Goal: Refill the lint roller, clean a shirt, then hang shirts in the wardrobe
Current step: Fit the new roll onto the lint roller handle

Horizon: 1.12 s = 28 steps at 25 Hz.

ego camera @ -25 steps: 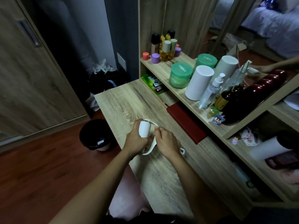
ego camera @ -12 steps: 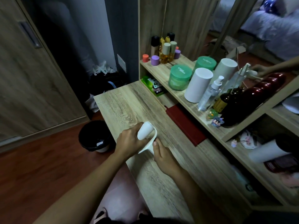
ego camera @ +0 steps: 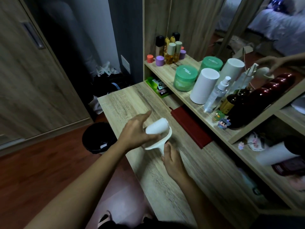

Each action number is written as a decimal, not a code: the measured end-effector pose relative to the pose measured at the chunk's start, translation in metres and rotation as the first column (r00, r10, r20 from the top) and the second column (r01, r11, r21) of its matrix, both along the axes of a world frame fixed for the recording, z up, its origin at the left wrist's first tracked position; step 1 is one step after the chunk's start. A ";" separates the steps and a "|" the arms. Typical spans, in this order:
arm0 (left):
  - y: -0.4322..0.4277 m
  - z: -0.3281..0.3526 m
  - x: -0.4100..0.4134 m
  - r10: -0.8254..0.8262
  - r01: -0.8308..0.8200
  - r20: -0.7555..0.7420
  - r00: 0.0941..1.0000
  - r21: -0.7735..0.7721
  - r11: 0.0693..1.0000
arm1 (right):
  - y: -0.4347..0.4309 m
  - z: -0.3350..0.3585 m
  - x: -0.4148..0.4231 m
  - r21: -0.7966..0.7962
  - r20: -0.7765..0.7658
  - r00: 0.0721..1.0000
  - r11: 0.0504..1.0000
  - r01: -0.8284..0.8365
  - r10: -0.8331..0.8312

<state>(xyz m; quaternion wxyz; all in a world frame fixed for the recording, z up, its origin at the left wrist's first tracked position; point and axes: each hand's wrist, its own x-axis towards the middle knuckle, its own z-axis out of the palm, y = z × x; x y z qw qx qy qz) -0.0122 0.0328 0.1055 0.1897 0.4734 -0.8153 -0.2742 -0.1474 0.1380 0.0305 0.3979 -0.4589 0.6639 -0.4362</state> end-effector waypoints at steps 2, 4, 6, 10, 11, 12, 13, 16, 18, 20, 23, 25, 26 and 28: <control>-0.004 0.005 0.002 0.284 -0.316 -0.325 0.902 -0.046 0.948 | -0.006 0.005 -0.003 -0.040 0.006 0.998 0.997 0.061 -0.061; -0.008 0.011 0.007 0.419 -0.519 -0.459 0.783 -0.111 0.848 | -0.010 0.009 -0.006 -0.067 -0.008 0.993 0.991 0.113 -0.114; -0.002 0.008 0.009 0.148 -0.294 -0.355 0.923 -0.403 0.867 | -0.013 0.012 -0.008 -0.082 -0.011 0.991 0.987 0.135 -0.136; 0.012 -0.016 0.012 -0.332 0.410 0.253 0.909 -0.684 0.603 | -0.021 0.020 -0.006 -0.065 0.058 0.993 0.992 0.111 -0.107; 0.008 -0.017 0.016 -0.275 0.384 0.269 0.923 -0.645 0.661 | -0.023 0.022 -0.005 -0.069 0.072 0.992 0.992 0.105 -0.100; 0.002 -0.012 0.022 -0.172 0.269 0.221 0.960 -0.562 0.782 | -0.025 0.023 -0.002 -0.075 0.071 0.992 0.991 0.106 -0.101; -0.005 -0.005 0.030 -0.016 0.074 0.129 0.992 -0.457 0.886 | -0.027 0.023 0.000 -0.082 0.062 0.993 0.991 0.110 -0.105; -0.022 0.010 0.055 0.071 -0.054 0.028 0.997 -0.389 0.920 | -0.037 0.027 0.016 -0.091 0.049 0.991 0.987 0.132 -0.128; -0.020 0.022 0.063 -0.109 0.126 0.065 0.992 -0.385 0.914 | -0.047 0.031 0.031 -0.092 0.063 0.991 0.988 0.126 -0.121; -0.027 0.026 0.084 -0.141 0.160 0.078 0.987 -0.381 0.911 | -0.061 0.039 0.056 -0.105 0.086 0.991 0.988 0.114 -0.106; -0.045 0.036 0.135 -0.023 0.039 0.048 0.999 -0.360 0.932 | -0.085 0.050 0.110 -0.114 0.092 0.994 0.991 0.063 -0.053; -0.058 0.041 0.180 0.036 -0.021 0.035 0.999 -0.354 0.935 | -0.102 0.057 0.154 -0.151 0.070 0.998 0.989 -0.001 0.012; -0.064 0.045 0.201 0.064 -0.054 0.017 0.998 -0.353 0.934 | -0.110 0.060 0.173 -0.172 0.035 0.999 0.985 -0.027 0.033; -0.077 0.052 0.245 0.131 -0.131 -0.025 0.991 -0.357 0.925 | -0.127 0.070 0.211 -0.207 -0.026 0.998 0.976 -0.069 0.065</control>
